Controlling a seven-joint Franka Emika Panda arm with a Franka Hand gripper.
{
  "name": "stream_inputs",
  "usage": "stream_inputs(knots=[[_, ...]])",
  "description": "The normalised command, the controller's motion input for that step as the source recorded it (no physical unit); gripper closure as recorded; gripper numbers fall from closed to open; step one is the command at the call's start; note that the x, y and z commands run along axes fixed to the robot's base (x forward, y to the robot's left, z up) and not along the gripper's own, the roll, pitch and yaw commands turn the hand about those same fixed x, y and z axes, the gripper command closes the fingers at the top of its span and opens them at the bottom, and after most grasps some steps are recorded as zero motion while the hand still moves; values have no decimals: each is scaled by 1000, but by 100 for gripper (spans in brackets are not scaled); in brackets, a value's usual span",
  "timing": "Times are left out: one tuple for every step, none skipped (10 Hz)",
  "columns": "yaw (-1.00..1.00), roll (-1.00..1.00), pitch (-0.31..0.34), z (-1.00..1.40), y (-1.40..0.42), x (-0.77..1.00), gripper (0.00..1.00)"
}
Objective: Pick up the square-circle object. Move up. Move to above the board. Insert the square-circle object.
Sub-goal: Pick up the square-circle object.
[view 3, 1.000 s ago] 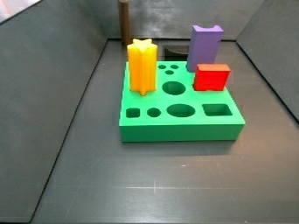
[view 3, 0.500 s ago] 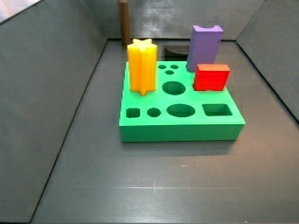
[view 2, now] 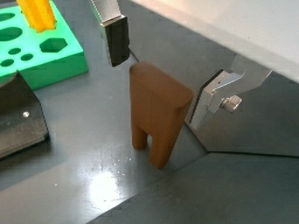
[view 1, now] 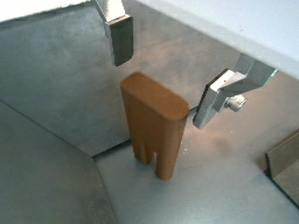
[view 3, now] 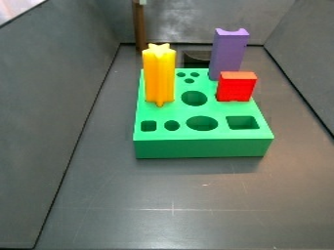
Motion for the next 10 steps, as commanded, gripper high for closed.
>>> stream_inputs(knots=[[0, -286, -284, -269, 0, -157, 0], [0, -350, -261, -220, 0, -77, 0], [0, -357, -219, -234, 0, 0, 0], [0, -336, -153, -274, 0, 0, 0], [0, -306, -60, -297, 0, 31, 0], [0, -219, -17, -249, 0, 29, 0], [0, -117, 0, -271, 0, 57, 0], [0, -56, -24, -180, 0, 3, 0], [0, -40, 0, -97, -26, 46, 0], [0, -34, -21, -251, -60, 0, 0]])
